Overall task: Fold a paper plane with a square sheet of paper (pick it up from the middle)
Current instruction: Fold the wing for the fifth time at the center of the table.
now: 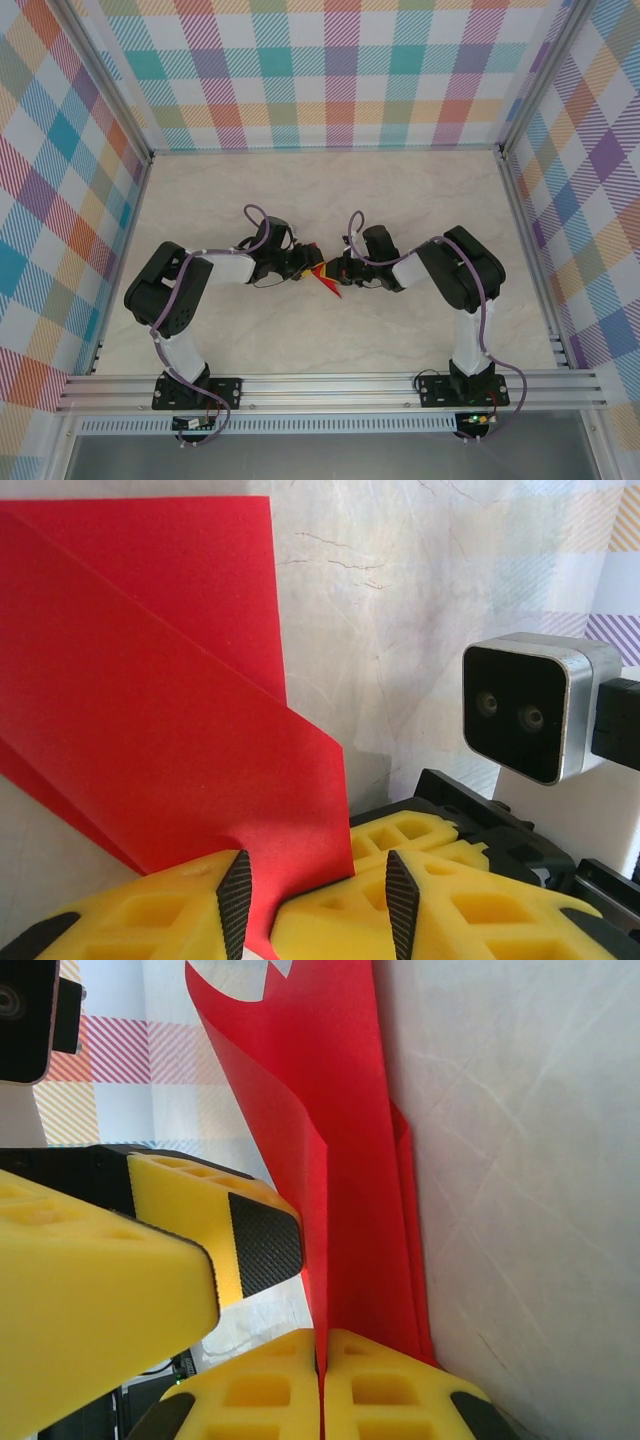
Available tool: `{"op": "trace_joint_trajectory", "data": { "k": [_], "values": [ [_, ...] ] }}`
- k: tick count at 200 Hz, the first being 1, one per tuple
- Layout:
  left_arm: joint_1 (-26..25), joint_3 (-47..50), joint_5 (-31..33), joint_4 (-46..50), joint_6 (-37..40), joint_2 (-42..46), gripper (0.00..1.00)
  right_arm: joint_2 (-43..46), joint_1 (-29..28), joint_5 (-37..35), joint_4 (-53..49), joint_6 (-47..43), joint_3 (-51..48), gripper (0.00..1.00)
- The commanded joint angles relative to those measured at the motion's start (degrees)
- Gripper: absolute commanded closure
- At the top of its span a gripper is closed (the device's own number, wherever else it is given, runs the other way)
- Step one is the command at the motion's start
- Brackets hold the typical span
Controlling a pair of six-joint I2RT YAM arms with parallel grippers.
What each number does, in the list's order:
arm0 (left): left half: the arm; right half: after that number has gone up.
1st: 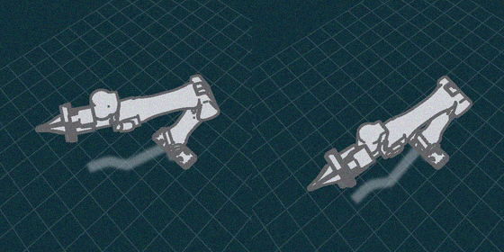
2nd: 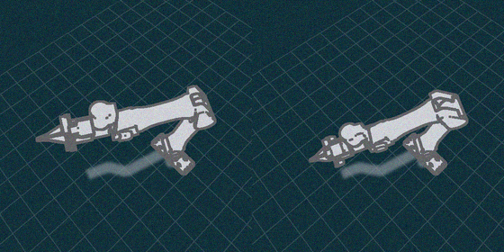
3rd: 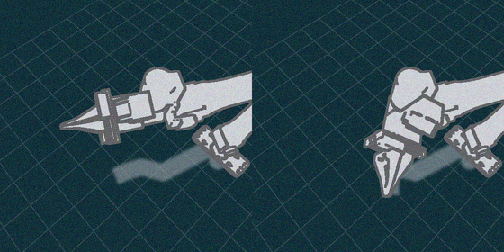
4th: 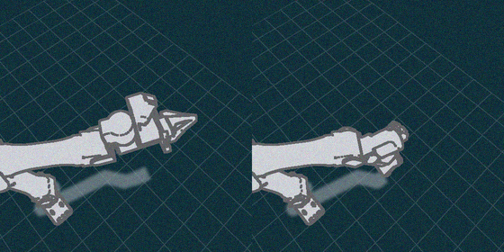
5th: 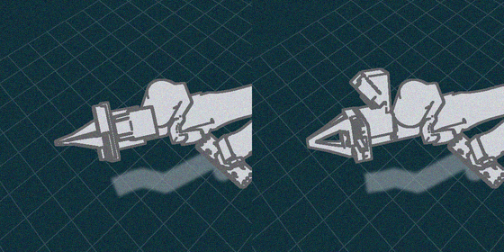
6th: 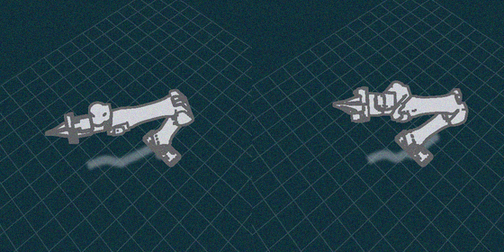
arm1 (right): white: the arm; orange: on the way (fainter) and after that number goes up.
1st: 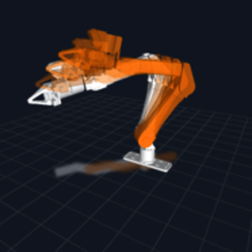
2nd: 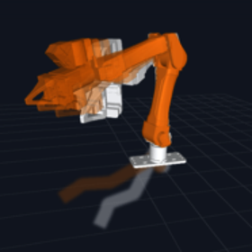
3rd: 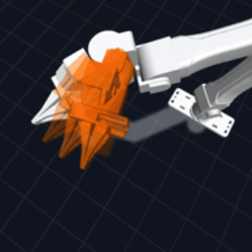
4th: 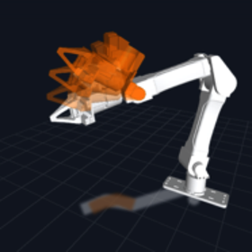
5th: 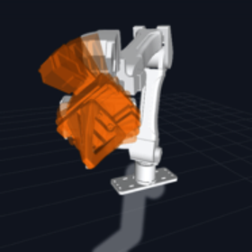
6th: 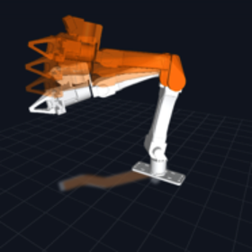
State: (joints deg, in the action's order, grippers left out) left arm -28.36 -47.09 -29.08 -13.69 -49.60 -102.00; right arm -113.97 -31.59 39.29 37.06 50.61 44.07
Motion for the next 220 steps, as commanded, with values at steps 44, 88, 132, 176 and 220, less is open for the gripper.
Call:
{"op": "trace_joint_trajectory", "data": {
  "k": [44, 88, 132, 176, 220],
  "values": [
    [0.4, -2.3, 1.3, 2.9, 1.4, -2.7, 0.59, -1.8, 0.3, -0.4, -5.8, -0.5, 1.6, 0.90],
    [0.4, -2.9, 2.4, 5.5, 0.7, -3.7, 0.60, -0.1, 0.3, -0.6, -11.8, -2.9, 3.4, 0.85],
    [0.4, -3.2, 3.2, 7.4, -0.4, -4.4, 0.60, 3.1, 0.3, -0.1, -17.3, -5.6, 4.5, 0.80],
    [0.4, -3.4, 3.3, 8.3, -0.8, -5.2, 0.59, 7.1, 0.3, 0.5, -24.5, -9.8, 4.6, 0.76],
    [0.4, -3.7, 3.2, 8.8, -0.7, -5.6, 0.59, 9.0, 0.2, -0.3, -27.8, -11.1, 3.4, 0.78]
  ]
}}
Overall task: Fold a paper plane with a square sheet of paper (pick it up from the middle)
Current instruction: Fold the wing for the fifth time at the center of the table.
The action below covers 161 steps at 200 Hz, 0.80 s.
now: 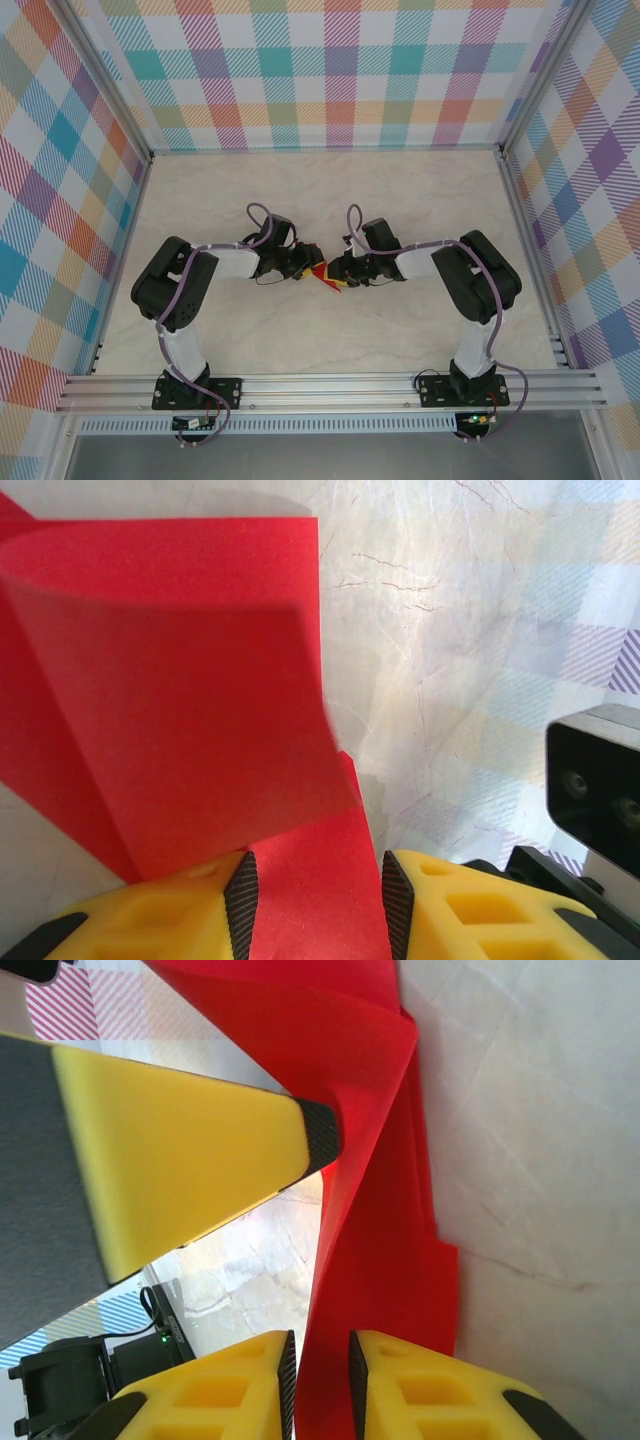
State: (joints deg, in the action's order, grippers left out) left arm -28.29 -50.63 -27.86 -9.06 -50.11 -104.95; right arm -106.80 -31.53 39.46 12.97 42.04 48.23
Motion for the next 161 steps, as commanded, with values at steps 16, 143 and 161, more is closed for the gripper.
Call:
{"op": "trace_joint_trajectory", "data": {
  "k": [16, 143, 161],
  "values": [
    [0.4, -0.2, 1.9, 4.3, -0.2, -2.8, 0.59, 1.8, 0.2, -0.9, -3.9, -2.2, -0.9, 0.82],
    [0.3, -1.2, 1.6, 6.3, 0.2, -4.1, 0.59, -0.7, 1.4, 0.4, -6.5, -2.9, -0.6, 0.90],
    [0.4, -1.3, 1.4, 6.5, 0.2, -4.2, 0.59, 1.6, 1.5, 0.9, -8.6, -4.3, -0.4, 0.86]
  ]
}}
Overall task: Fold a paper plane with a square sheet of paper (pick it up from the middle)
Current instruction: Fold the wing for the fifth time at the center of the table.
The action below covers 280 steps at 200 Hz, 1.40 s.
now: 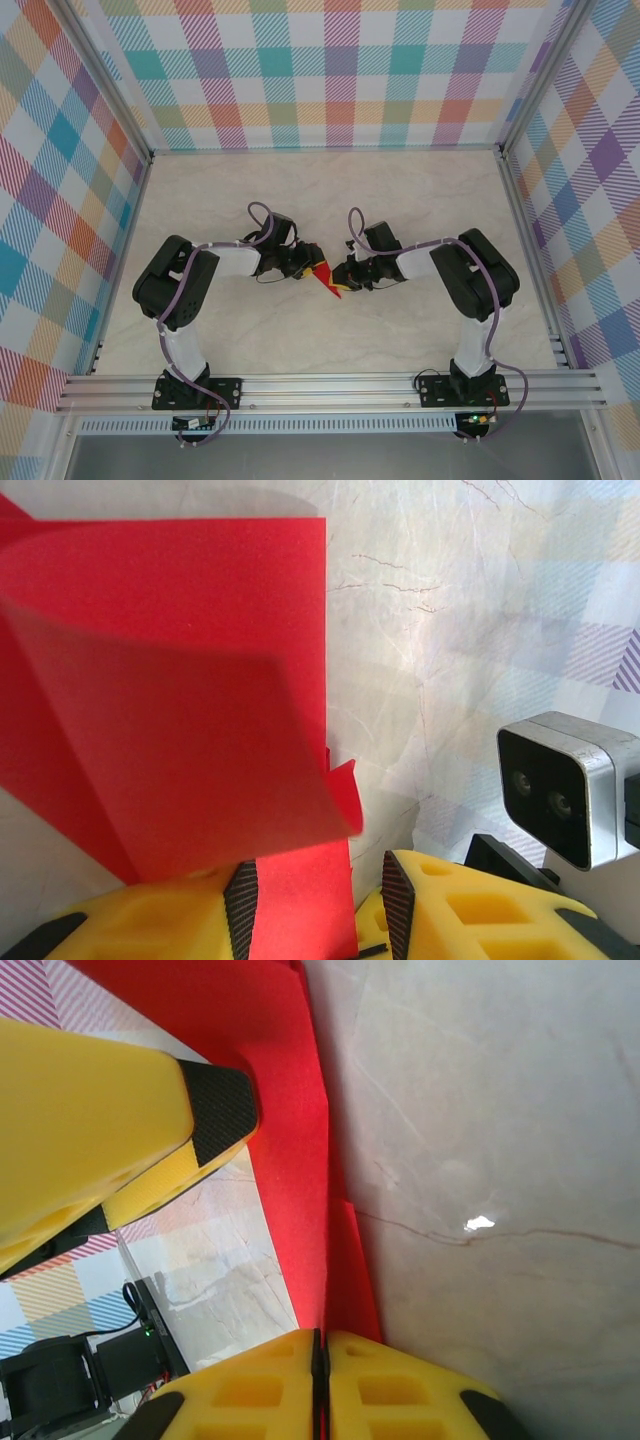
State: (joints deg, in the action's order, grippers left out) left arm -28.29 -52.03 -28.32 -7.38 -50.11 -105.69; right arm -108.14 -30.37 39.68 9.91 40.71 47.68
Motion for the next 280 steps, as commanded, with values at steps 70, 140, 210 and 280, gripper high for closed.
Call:
{"op": "trace_joint_trajectory", "data": {
  "k": [70, 140, 210, 280],
  "values": [
    [0.3, -0.1, 1.5, 5.1, 0.2, -4.0, 0.59, 5.0, 0.0, 0.9, -11.7, -6.5, -0.5, 0.85],
    [0.3, 0.0, 2.1, 6.1, 0.4, -4.1, 0.59, 1.8, 0.1, -3.1, -14.6, -6.2, -0.3, 0.92],
    [0.3, -0.2, 2.0, 6.4, 0.5, -4.1, 0.59, 4.5, 0.2, -2.8, -16.9, -7.7, 0.6, 0.86],
    [0.3, -0.1, 1.9, 6.5, 0.5, -4.3, 0.59, 5.0, 0.0, 0.0, -16.8, -8.6, -1.7, 0.85]
  ]
}}
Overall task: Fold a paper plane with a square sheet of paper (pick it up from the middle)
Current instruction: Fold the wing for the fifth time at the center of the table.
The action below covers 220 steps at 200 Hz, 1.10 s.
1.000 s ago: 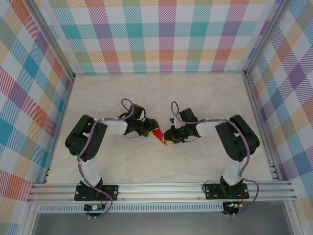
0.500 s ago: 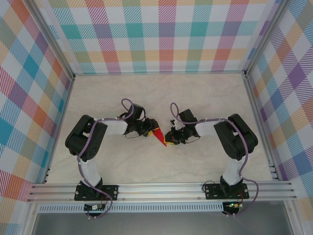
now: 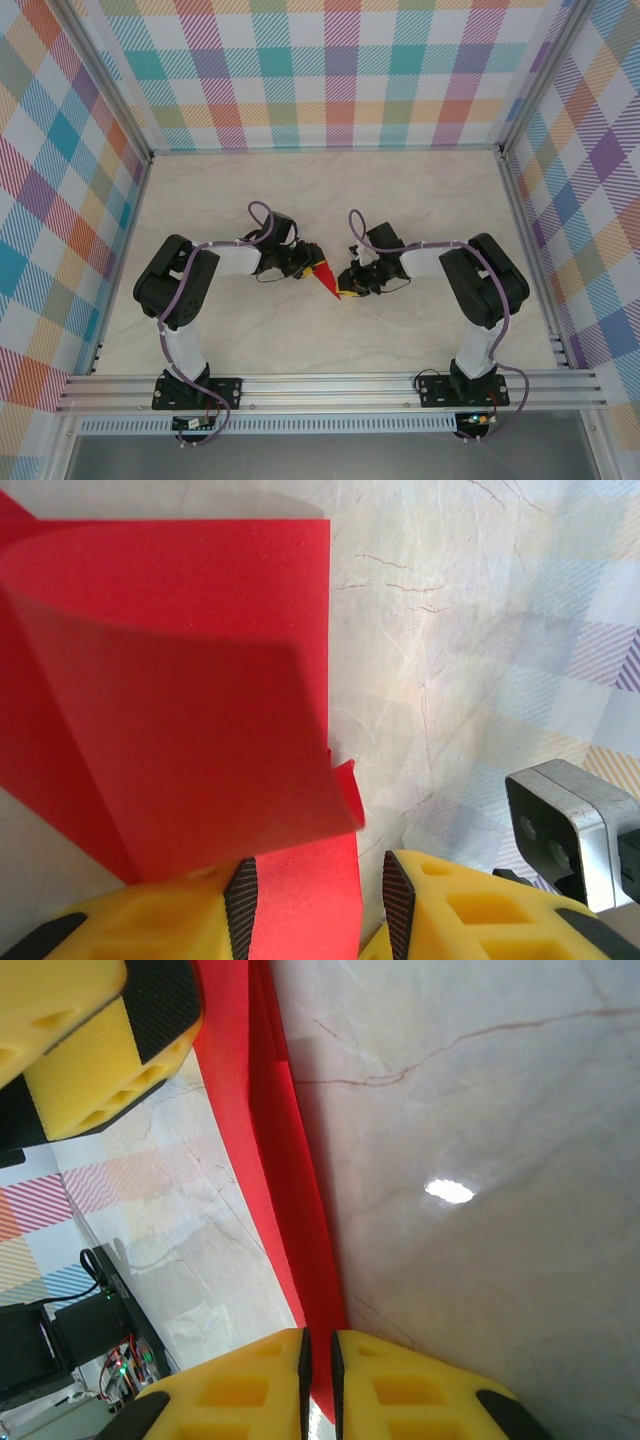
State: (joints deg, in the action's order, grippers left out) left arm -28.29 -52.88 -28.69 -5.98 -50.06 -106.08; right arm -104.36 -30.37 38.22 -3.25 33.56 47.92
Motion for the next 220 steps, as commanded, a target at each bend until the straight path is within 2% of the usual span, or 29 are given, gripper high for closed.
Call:
{"op": "trace_joint_trajectory", "data": {
  "k": [1, 98, 147, 179, 207, 220],
  "values": [
    [0.3, 0.8, 2.3, 5.1, 0.5, -3.9, 0.59, 1.2, 0.0, 1.5, -3.7, -1.5, -2.0, 0.85],
    [0.3, 0.4, 2.5, 5.7, 0.5, -4.1, 0.59, -1.0, -0.8, -4.0, -11.0, -4.6, 1.0, 0.89],
    [0.3, 0.3, 2.2, 5.7, 0.6, -4.1, 0.59, 7.7, -1.6, -5.3, -9.7, -3.0, 2.0, 0.80],
    [0.4, 0.4, 2.0, 5.5, 0.6, -4.3, 0.59, 7.9, -2.7, -5.1, -10.2, -3.0, 3.3, 0.78],
    [0.4, 0.5, 1.9, 5.4, 0.6, -4.5, 0.59, 8.8, -3.4, -8.4, -9.9, -2.0, 2.8, 0.78],
    [0.3, 0.5, 1.8, 5.4, 0.6, -4.5, 0.59, 10.6, -3.4, -14.5, -11.6, -1.4, 2.5, 0.75]
  ]
}}
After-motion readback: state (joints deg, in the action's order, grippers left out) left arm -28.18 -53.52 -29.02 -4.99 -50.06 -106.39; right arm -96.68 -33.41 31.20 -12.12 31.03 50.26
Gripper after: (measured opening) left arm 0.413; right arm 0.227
